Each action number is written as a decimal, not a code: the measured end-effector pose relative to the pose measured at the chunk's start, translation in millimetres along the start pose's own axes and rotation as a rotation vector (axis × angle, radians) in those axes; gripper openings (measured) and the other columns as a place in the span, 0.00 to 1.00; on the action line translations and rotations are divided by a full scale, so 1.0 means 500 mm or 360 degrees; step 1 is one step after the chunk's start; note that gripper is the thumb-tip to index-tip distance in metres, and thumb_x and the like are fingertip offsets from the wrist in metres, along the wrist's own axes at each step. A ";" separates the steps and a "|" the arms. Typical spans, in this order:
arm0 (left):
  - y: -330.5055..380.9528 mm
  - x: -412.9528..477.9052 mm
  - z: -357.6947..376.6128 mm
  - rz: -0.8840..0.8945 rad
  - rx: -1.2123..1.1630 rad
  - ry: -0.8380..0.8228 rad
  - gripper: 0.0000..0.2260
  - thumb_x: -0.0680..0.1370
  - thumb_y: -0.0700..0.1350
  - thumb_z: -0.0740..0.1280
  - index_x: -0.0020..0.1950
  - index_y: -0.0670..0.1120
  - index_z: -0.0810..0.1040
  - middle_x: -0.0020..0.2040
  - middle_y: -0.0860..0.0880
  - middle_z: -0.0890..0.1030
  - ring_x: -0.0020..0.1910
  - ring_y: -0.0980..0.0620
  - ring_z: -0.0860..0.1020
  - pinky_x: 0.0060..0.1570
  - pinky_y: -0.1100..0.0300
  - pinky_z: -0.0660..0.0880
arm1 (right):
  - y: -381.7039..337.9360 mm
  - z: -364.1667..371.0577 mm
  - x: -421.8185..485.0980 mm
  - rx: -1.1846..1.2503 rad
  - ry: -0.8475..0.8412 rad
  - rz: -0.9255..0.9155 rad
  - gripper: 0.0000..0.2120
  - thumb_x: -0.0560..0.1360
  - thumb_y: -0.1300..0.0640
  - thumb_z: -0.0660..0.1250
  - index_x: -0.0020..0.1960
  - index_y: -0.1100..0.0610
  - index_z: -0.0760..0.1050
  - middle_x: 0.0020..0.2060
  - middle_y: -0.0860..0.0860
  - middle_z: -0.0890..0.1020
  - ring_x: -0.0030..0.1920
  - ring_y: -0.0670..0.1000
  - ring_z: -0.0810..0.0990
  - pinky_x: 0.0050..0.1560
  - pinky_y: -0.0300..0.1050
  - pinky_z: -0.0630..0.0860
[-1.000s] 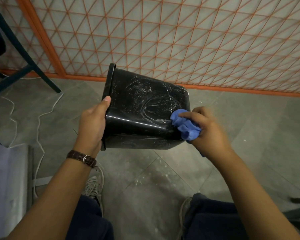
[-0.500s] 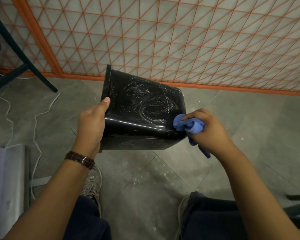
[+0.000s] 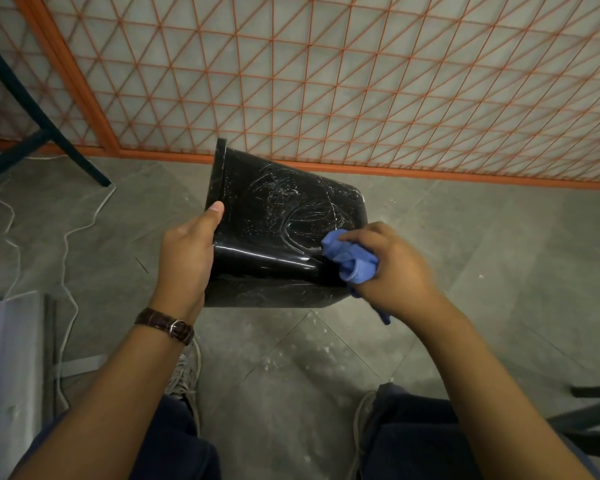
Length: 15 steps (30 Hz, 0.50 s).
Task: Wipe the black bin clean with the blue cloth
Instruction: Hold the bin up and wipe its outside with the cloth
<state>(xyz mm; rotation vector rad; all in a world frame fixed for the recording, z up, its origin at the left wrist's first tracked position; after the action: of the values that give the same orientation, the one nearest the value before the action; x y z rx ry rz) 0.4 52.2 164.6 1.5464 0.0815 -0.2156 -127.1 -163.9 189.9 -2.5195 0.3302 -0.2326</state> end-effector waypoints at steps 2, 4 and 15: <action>-0.002 0.002 -0.001 0.0012 0.0013 -0.0010 0.23 0.63 0.64 0.68 0.43 0.46 0.76 0.43 0.45 0.75 0.41 0.45 0.73 0.47 0.45 0.74 | -0.007 0.013 -0.002 0.0117 -0.0165 -0.0032 0.18 0.66 0.59 0.73 0.54 0.46 0.79 0.49 0.44 0.75 0.43 0.44 0.76 0.42 0.35 0.73; -0.003 0.004 -0.002 0.0012 0.0034 -0.0018 0.23 0.63 0.65 0.68 0.44 0.47 0.76 0.43 0.45 0.75 0.41 0.45 0.73 0.46 0.46 0.73 | 0.008 0.004 0.006 0.0235 -0.0192 0.0113 0.14 0.67 0.58 0.71 0.48 0.43 0.79 0.47 0.45 0.78 0.39 0.44 0.80 0.40 0.41 0.75; -0.012 -0.002 0.007 0.0011 0.0000 -0.0012 0.22 0.63 0.64 0.68 0.43 0.46 0.76 0.42 0.45 0.75 0.40 0.46 0.73 0.44 0.50 0.72 | 0.010 0.000 0.005 0.0325 -0.0192 0.0112 0.16 0.66 0.60 0.73 0.47 0.42 0.79 0.47 0.42 0.76 0.38 0.47 0.81 0.39 0.44 0.79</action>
<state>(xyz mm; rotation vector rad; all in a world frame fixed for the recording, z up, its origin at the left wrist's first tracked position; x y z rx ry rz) -2.2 48.6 159.0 1.5454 0.0703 -0.2163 -125.9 -168.6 187.3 -2.3040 0.3286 -0.0819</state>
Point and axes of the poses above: each hand's wrist, its own x-axis towards the middle knuckle, its own z-axis out of the palm, y = z × x, the point moved 3 cm from there along x, towards the middle knuckle
